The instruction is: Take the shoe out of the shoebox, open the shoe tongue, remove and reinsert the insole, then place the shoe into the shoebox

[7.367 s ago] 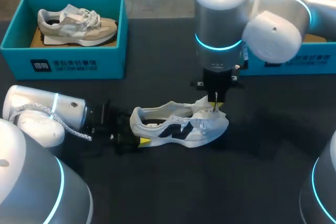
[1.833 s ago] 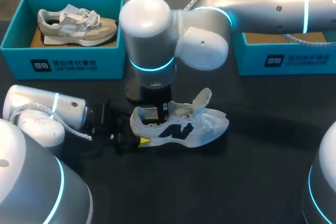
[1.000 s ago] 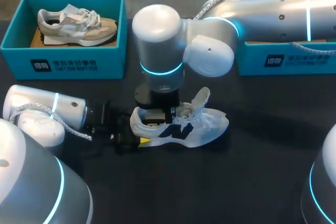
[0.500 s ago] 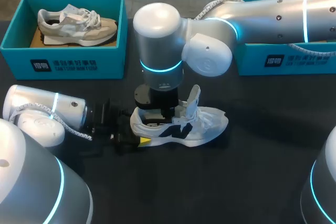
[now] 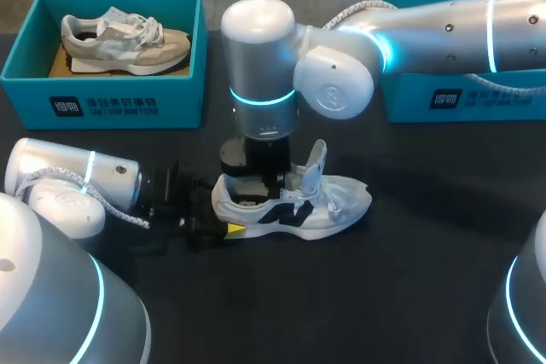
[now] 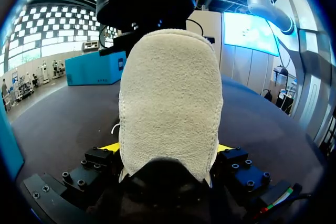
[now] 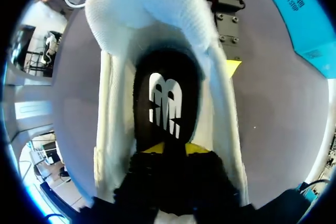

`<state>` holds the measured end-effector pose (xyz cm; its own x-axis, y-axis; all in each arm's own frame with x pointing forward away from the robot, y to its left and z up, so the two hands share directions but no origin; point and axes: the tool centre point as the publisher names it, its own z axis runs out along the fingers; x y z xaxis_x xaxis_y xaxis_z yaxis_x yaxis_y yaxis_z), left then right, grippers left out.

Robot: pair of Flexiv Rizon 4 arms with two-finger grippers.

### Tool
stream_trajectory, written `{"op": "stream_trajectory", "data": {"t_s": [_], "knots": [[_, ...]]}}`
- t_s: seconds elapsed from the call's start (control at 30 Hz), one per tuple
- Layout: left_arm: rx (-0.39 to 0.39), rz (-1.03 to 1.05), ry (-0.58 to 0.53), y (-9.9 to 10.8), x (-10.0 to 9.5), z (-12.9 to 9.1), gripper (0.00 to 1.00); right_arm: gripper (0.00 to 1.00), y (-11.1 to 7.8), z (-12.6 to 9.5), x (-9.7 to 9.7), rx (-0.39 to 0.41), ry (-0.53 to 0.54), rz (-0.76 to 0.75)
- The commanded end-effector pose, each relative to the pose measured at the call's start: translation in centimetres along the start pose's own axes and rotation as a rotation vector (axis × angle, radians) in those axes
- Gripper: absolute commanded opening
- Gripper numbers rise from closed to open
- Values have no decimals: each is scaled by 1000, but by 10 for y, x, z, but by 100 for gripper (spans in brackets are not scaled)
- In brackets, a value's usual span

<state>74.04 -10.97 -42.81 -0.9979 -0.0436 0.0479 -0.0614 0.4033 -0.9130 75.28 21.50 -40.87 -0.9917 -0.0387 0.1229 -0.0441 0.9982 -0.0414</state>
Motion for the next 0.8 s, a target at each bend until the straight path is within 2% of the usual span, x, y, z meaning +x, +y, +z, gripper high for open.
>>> {"op": "stream_trajectory", "data": {"t_s": [0.03,0.23,0.37,0.8], "knots": [[-2,0,0,4,-1,2,0,0,4,35,4,10,16,12],[-2,0,0,4,-1,2,0,0,-4,26,10,18,12,45],[-2,0,0,4,-1,2,0,0,-11,13,11,17,1,53],[-2,0,0,4,-1,2,0,0,-21,-28,1,-58,47,-36]]}}
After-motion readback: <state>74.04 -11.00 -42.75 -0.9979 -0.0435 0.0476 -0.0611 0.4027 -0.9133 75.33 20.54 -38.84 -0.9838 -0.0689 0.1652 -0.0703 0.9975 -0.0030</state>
